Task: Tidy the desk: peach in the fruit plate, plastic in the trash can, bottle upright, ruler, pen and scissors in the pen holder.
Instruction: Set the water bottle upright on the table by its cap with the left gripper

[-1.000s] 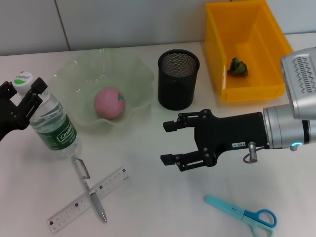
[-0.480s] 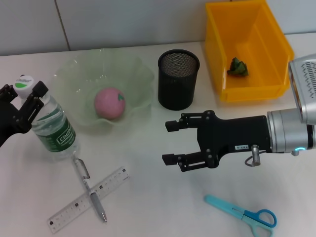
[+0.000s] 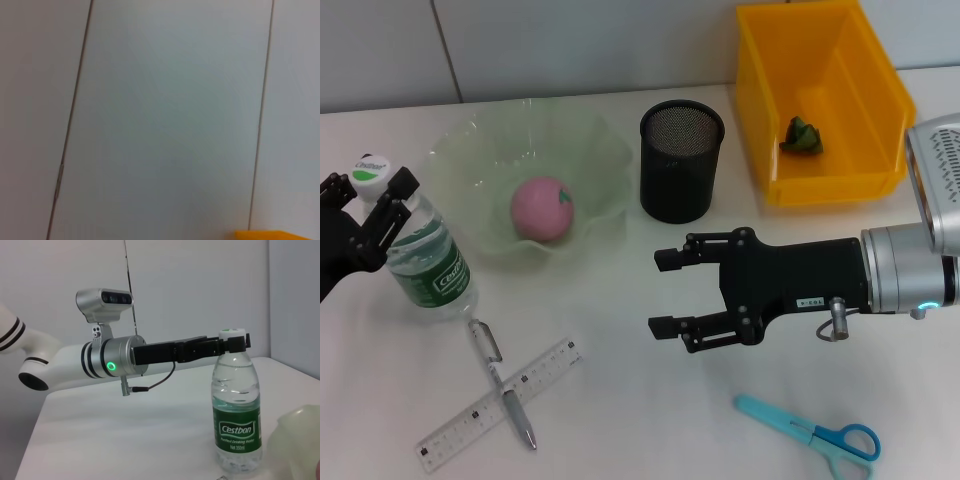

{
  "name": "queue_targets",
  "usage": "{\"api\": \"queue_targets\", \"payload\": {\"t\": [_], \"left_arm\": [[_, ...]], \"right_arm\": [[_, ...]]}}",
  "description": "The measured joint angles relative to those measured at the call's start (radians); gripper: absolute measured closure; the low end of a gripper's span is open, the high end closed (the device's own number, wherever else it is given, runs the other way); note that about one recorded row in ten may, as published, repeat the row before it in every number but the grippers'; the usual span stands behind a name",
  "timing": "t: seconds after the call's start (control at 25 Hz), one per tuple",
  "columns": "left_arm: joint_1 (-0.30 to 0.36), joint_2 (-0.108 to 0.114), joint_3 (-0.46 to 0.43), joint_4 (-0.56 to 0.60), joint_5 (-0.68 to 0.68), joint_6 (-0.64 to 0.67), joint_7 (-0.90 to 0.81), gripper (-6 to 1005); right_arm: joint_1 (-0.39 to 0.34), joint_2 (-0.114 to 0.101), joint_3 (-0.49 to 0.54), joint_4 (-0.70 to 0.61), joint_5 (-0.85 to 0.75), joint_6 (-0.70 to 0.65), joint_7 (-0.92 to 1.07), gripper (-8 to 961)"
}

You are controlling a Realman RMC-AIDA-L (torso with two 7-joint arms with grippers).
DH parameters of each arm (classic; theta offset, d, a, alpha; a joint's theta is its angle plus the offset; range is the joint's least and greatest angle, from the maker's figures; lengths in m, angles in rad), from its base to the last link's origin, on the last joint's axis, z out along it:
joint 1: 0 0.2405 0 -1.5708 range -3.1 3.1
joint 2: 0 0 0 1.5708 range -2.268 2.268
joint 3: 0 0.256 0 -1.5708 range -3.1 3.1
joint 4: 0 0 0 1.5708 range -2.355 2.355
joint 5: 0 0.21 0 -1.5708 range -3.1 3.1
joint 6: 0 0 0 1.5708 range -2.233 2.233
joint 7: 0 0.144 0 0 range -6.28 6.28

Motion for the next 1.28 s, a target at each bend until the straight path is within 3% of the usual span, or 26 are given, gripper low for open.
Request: {"api": "queue_targets", "payload": {"t": [1.16,1.28], "left_arm": [[-0.022,0.004,0.0,0.006,0.0,-0.062,-0.002,560],[-0.022,0.004,0.001,0.006,0.0,-0.062,-0.002,493]], "right_arm": [[0.005,0.0,-0.003,-0.007,0.0,0.0,0.012,184],[0.005,0.0,-0.003,-0.007,0.0,0.0,0.012,184]]}}
